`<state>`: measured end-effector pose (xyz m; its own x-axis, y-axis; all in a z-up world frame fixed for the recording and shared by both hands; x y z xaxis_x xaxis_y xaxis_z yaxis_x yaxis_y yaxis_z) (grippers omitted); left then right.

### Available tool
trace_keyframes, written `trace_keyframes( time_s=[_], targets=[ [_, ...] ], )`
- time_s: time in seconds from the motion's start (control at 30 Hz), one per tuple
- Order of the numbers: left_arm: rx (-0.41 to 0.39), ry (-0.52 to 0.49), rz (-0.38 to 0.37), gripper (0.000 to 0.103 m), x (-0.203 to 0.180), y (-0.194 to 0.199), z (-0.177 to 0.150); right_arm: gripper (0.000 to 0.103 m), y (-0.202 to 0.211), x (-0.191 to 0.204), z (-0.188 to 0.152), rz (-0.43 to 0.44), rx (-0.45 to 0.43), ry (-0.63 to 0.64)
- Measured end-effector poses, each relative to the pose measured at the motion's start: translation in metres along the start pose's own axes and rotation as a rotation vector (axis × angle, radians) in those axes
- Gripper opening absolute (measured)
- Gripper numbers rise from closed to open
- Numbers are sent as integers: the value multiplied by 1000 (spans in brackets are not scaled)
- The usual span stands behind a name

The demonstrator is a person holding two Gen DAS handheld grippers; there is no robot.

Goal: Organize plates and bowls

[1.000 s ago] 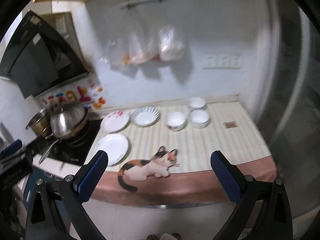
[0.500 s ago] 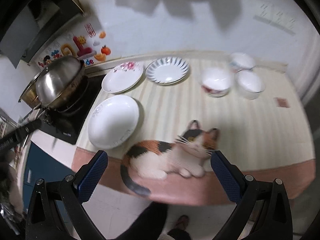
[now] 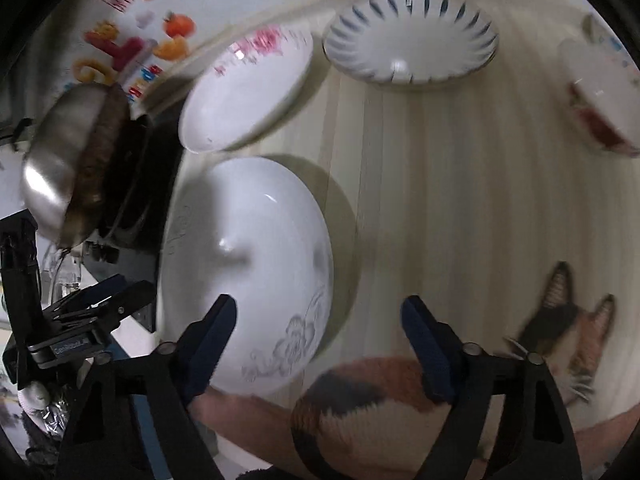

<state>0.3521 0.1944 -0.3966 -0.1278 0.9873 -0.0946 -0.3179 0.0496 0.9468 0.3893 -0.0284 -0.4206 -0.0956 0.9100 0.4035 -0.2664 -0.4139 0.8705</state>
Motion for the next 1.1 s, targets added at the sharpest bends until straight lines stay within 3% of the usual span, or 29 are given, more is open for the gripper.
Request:
trace_keyframes(
  time_s=[0.1, 0.13, 0.2, 0.33, 0.47, 0.67, 1.1],
  targets=[
    [32, 3, -15, 86, 6, -15, 7, 68, -20, 4, 2, 32, 31, -8],
    [39, -4, -20, 79, 5, -18, 8, 66, -25, 5, 1, 37, 41, -4],
    [50, -8, -34, 71, 3, -23, 10, 51, -34, 8, 2, 48, 56, 6],
    [82, -6, -58, 39, 1, -33, 10, 32, -45, 10, 1, 34, 82, 22],
    [83, -3, -41, 36, -2, -32, 9, 17, -50, 6, 2, 19, 88, 28],
    [68, 7, 10, 36, -13, -30, 10, 17, -47, 3, 0, 41, 101, 65],
    [38, -20, -11, 36, -75, 2, 16, 17, 0, -32, 12, 71, 82, 55]
  ],
)
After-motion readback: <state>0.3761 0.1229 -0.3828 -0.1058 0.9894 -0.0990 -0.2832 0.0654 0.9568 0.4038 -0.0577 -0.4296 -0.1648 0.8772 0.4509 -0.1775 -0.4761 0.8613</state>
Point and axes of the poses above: each gripper's, at about its wrist camera, not at the fingertips, and y roughly against the way its jaws point, x to its left, z to its top, the point moved 4 cm from there along -y, roughly the way its jaws point, and after that the axes turned 10 degrees about -x, right-handed, at the moved point
